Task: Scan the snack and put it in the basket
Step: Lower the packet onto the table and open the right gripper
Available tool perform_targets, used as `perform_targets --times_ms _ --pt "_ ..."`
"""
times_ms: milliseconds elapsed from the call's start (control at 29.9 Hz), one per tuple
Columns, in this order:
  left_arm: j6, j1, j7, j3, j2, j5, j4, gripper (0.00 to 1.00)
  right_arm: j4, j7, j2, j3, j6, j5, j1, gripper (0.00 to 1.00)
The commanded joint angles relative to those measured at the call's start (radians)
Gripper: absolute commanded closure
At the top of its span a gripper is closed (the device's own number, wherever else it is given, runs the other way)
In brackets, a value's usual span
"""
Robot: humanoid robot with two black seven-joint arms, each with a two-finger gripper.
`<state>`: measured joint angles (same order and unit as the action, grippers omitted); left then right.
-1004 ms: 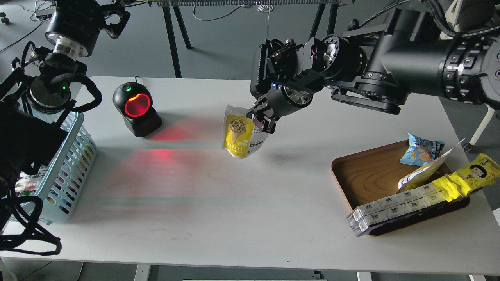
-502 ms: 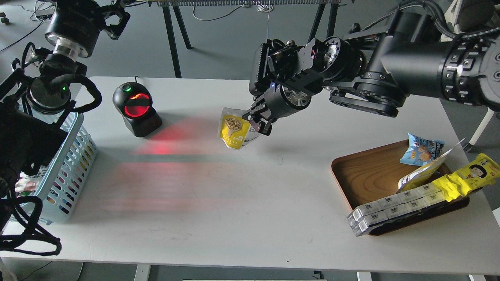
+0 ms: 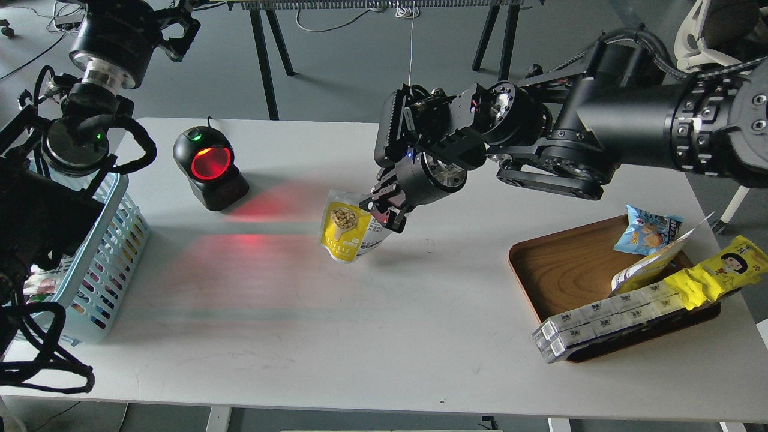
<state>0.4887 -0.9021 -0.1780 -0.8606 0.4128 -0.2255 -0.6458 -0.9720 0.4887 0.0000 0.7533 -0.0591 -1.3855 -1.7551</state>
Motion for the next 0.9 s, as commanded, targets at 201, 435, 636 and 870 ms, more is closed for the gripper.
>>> perform_targets --times_ms 201,435,636,870 --pt "0.0 0.0 -0.001 0.0 0.0 0.0 0.0 0.0 -0.002 0.0 0.0 0.008 -0.001 -0.004 0.012 1.0" --pt "0.0 0.0 -0.011 0.0 -0.005 -0.001 0.0 0.0 -0.007 0.0 0.0 0.005 0.001 -0.003 0.017 0.79" --pt "0.0 0.0 -0.011 0.0 -0.005 -0.002 0.0 0.0 -0.028 0.0 0.0 -0.005 0.001 -0.003 -0.003 0.68" --pt "0.0 -0.005 -0.006 0.003 0.006 -0.002 0.0 0.0 -0.092 0.0 0.0 -0.051 0.001 0.002 -0.073 0.63"
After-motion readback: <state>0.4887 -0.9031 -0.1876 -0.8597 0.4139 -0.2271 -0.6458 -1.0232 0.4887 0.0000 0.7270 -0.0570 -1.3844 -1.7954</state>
